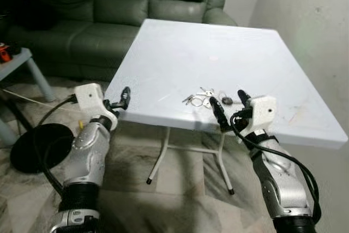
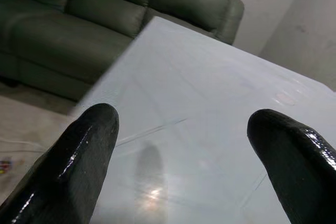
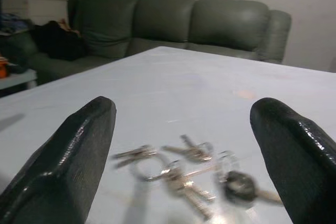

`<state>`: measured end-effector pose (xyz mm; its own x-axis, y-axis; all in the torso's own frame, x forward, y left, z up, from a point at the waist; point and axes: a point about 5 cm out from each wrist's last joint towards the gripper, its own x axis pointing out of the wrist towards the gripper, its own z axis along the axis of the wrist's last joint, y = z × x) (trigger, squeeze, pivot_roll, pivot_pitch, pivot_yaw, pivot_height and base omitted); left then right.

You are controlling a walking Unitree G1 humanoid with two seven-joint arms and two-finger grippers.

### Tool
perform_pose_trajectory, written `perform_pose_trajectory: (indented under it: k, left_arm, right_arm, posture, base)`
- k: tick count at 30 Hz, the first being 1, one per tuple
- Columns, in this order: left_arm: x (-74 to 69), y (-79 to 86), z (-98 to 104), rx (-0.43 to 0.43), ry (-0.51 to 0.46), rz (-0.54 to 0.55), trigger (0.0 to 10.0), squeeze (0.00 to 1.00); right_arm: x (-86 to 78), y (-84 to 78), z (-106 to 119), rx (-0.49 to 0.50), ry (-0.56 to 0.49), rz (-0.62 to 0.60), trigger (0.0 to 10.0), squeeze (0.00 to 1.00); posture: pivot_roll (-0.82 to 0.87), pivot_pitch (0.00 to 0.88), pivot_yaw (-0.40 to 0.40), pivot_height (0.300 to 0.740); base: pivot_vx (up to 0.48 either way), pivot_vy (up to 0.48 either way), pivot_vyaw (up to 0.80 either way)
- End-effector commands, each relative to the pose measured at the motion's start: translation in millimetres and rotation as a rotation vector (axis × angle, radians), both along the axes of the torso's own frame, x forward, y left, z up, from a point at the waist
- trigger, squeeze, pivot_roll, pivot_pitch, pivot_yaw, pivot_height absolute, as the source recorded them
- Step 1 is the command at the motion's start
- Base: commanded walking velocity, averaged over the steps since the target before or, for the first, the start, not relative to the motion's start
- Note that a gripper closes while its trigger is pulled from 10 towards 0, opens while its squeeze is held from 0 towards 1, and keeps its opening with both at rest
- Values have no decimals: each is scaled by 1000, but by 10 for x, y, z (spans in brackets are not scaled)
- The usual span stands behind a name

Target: Hang keys on a hook

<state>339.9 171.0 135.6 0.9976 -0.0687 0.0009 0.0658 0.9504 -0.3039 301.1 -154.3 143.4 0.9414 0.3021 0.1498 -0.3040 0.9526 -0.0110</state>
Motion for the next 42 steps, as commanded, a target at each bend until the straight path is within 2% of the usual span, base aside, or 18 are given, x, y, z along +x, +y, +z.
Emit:
perform_pose_trajectory:
  k: [1,13,15,17,24,29,31,35,39,41,42]
  left_arm:
    - [27,-113,31,3,5,-41,10000,0]
    - [34,-103,9,-2,15,-11,10000,0]
    - [30,-109,-10,-11,34,-2,10000,0]
    - [23,-110,-25,-6,42,7,10000,0]
    - [-11,-126,-61,10,43,12,10000,0]
    - [-15,-128,-57,8,39,8,10000,0]
    - [-18,-150,-59,13,39,-15,10000,0]
    - [-42,-221,-47,25,27,-58,10000,0]
    - [-118,-434,-57,94,19,-196,10000,0]
    - [-145,-483,-58,102,17,-224,10000,0]
    - [-181,-517,-70,136,13,-243,10000,0]
  right_arm:
    - [0,-85,19,-3,3,-35,10000,0]
    - [34,-91,-16,-26,48,-75,10000,0]
    - [61,-108,-49,-18,101,-110,10000,0]
    - [74,-111,-63,-3,126,-112,10000,0]
    - [58,-95,-47,-72,98,-66,10000,0]
    - [66,-92,-61,-62,131,-67,10000,0]
    - [86,-89,-94,-60,169,-72,10000,0]
    - [105,-59,-72,-79,150,-47,10000,0]
    - [220,0,-26,-109,149,-42,10000,0]
    - [248,13,-1,-107,150,-39,10000,0]
    - [292,41,37,-112,134,-25,10000,0]
  posture:
    - [-85,7,-48,724]
    - [-83,12,-59,724]
    - [-81,17,-66,724]
    - [-82,19,-67,724]
    - [-81,20,-73,724]
    - [-81,20,-72,724]
    - [-79,17,-73,724]
    - [-75,16,-74,724]
    - [-58,27,-80,724]
    - [-56,30,-82,724]
    - [-50,40,-85,724]
  base:
    - [0,0,0]
    - [0,0,0]
    - [0,0,0]
    - [0,0,0]
    - [0,0,0]
    - [0,0,0]
    - [0,0,0]
    - [0,0,0]
    - [0,0,0]
    - [0,0,0]
    - [0,0,0]
